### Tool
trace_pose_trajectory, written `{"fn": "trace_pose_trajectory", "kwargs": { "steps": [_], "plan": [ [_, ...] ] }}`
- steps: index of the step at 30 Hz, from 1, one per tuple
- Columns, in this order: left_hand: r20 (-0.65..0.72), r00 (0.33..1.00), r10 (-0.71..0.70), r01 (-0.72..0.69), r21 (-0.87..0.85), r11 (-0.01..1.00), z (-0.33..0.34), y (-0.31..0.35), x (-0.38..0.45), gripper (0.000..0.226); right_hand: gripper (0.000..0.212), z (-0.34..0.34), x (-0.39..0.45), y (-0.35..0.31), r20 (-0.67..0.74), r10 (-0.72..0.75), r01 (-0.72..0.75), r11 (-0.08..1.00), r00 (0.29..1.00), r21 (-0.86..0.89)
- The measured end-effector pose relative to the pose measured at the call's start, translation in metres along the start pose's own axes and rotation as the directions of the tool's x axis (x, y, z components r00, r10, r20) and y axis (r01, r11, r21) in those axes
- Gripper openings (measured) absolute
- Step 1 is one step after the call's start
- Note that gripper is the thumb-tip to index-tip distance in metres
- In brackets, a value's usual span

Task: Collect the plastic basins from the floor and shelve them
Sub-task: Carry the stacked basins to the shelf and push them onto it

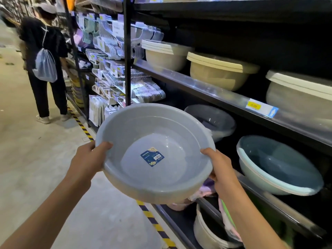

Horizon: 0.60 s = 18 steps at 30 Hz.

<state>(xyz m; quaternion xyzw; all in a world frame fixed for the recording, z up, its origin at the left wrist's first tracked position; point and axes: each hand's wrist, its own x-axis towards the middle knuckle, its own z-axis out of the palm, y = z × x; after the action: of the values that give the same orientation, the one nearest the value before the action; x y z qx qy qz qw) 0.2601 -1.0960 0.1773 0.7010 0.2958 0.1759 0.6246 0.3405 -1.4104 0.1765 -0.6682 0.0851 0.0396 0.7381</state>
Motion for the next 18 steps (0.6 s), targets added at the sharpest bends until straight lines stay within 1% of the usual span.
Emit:
{"fn": "trace_pose_trajectory", "kwargs": {
  "steps": [2, 4, 9, 12, 15, 18],
  "plan": [
    [-0.011, 1.0, 0.001, -0.001, 0.012, 1.0, 0.015, 0.003, 0.026, 0.012, 0.013, 0.009, 0.032, -0.002, 0.0, 0.008, -0.008, 1.0, 1.0, 0.012],
    [-0.021, 1.0, 0.002, -0.002, 0.005, 1.0, 0.027, 0.008, 0.05, 0.012, 0.013, 0.019, 0.062, -0.005, 0.009, 0.025, -0.025, 0.999, 1.0, 0.02],
    [-0.04, 0.999, 0.016, -0.017, -0.017, 1.0, 0.048, 0.019, 0.111, 0.029, 0.011, 0.047, 0.129, -0.015, 0.058, 0.036, -0.038, 0.998, 0.998, 0.044],
    [-0.031, 0.999, 0.02, -0.021, -0.024, 0.999, 0.055, 0.019, 0.149, 0.039, 0.015, 0.068, 0.163, -0.015, 0.089, 0.028, -0.032, 0.998, 0.996, 0.049],
    [-0.002, 0.999, 0.043, -0.043, -0.013, 0.999, 0.055, 0.017, 0.192, 0.036, 0.02, 0.095, 0.196, -0.011, 0.11, 0.023, -0.026, 0.999, 0.994, 0.027],
    [0.051, 0.997, 0.064, -0.065, 0.005, 0.998, 0.053, 0.015, 0.243, 0.033, 0.016, 0.124, 0.228, -0.006, 0.108, 0.027, -0.03, 0.999, 0.994, 0.025]
  ]
}}
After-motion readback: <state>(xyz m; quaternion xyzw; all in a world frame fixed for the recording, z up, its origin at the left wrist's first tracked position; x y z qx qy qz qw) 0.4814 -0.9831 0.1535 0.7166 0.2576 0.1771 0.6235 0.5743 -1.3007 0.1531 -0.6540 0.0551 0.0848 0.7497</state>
